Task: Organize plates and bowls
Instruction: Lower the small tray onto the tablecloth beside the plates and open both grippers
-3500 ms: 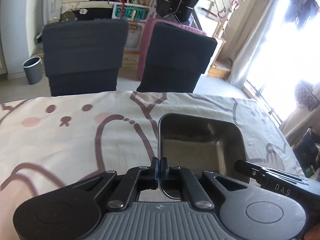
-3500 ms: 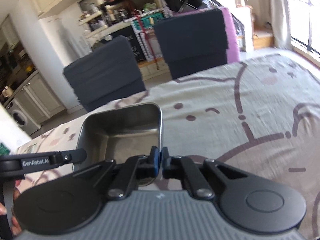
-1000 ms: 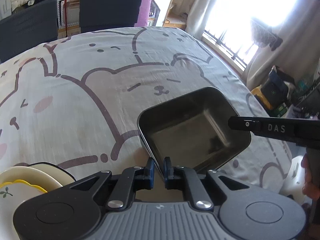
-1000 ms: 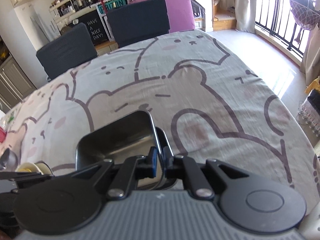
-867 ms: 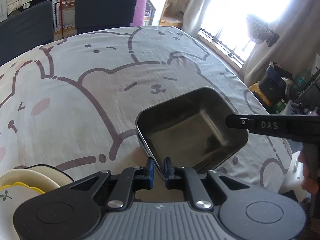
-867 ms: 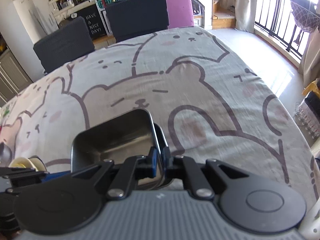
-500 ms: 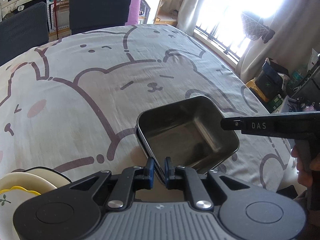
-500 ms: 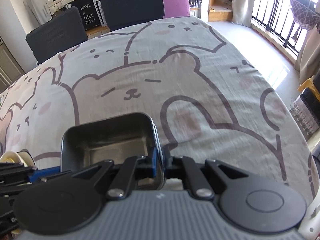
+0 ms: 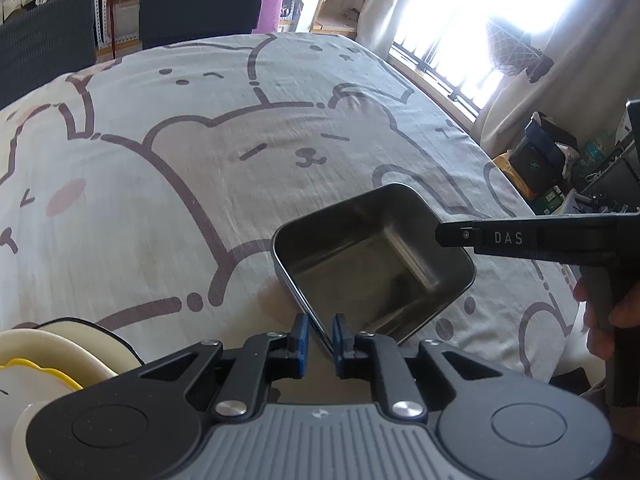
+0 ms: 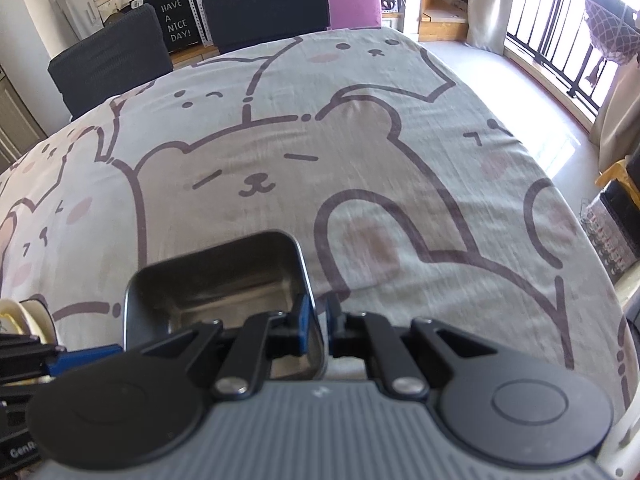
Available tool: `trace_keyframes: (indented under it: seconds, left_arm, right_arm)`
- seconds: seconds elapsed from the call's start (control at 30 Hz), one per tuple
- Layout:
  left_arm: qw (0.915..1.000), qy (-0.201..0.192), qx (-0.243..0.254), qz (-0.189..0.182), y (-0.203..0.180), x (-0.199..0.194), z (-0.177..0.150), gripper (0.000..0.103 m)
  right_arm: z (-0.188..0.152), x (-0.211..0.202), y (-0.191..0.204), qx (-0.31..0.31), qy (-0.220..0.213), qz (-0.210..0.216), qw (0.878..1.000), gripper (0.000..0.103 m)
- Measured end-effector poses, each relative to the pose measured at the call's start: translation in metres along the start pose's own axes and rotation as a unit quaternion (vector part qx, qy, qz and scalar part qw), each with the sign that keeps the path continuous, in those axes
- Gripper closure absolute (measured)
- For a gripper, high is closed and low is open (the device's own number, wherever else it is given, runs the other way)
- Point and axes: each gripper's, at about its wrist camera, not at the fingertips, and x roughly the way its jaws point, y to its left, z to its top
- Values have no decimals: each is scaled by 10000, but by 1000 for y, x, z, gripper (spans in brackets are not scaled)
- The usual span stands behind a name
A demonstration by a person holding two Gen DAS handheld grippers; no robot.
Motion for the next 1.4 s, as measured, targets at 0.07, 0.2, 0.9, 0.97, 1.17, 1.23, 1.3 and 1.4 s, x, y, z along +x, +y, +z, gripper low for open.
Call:
trace_keyframes:
  seconds: [0.07,0.2,0.9,0.97,1.17,1.23,1.3,1.4]
  left_arm:
    - [10000,31,-31,-7,2,1,0,87]
    - [10000,39,-29,-6,2,2,-1,86]
    - [9992,132,-379,-12,10,3,-1,65]
    - [9991,128,-408,-12,11,2,0,60]
    - [9987,101,-489,-78,10,-1,0,45]
    - [9989,43,-468,-90,9,-2,1,38]
    - [9991,-40,-422,-60,8,-6,3,30]
    - [9989,-172,-424,-68,8,-13,6,24]
  right_arm:
    - [0,2,0,-16,39,-12,10000,94]
    - [0,6,-3,12,119,53,9999,93]
    - [-5,9,-14,80,147,148,9998,74]
    - [-7,8,-14,37,183,158,9997,62]
    - [-12,2,-15,-159,116,194,9996,27]
    - [-13,-2,-16,-191,24,128,9997,21]
    - [-14,-6,-19,-190,-26,123,9997,16]
    - [-14,-11,-22,-191,-83,90,9997,7]
